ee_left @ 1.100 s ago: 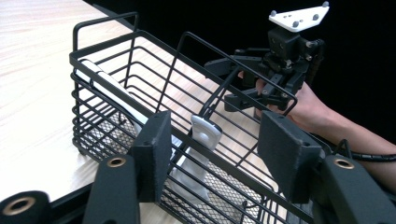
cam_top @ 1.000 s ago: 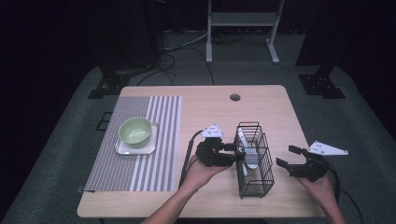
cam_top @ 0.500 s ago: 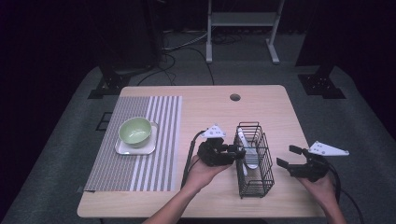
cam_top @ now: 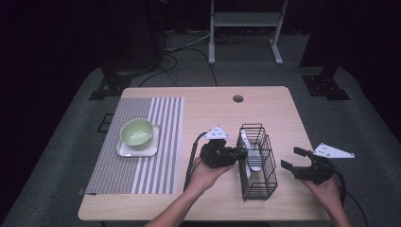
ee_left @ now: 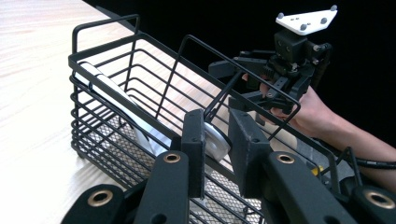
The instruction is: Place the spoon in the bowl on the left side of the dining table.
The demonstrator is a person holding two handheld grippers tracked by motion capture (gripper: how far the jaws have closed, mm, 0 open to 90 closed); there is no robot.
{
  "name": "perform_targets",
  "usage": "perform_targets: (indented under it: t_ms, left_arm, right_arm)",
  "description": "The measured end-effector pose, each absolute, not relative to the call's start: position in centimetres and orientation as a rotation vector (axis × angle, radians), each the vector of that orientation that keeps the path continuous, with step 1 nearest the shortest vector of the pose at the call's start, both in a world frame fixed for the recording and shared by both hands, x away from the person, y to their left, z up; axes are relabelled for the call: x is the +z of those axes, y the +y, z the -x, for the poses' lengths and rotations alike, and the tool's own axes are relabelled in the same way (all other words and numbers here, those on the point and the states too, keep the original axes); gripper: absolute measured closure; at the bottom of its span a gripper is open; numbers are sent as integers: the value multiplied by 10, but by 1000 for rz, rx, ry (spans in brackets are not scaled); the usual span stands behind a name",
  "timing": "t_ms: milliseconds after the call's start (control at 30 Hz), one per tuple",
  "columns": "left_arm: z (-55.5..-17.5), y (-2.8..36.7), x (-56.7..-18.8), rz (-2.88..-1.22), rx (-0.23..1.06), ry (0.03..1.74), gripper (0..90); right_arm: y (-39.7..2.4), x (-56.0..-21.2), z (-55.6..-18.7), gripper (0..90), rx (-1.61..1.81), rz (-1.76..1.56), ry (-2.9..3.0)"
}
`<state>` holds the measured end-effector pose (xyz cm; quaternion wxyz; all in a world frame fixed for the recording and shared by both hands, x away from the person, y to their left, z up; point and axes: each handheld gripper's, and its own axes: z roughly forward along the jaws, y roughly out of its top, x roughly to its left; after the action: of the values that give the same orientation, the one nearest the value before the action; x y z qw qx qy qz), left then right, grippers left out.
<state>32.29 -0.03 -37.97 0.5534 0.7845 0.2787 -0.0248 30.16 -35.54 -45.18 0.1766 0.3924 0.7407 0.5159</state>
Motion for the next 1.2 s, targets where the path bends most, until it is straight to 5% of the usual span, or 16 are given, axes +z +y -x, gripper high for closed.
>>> perform_targets:
  t_ms: [433, 1200]
  left_arm:
    - [-325, 0, -383, -1819, -137, 665, 851]
    - [-332, 16, -366, -1665, -293, 692, 857]
  right_arm:
    - [-357, -451, -301, 133, 1461, -1110, 2087]
    - [-357, -453, -301, 133, 1459, -1124, 2090]
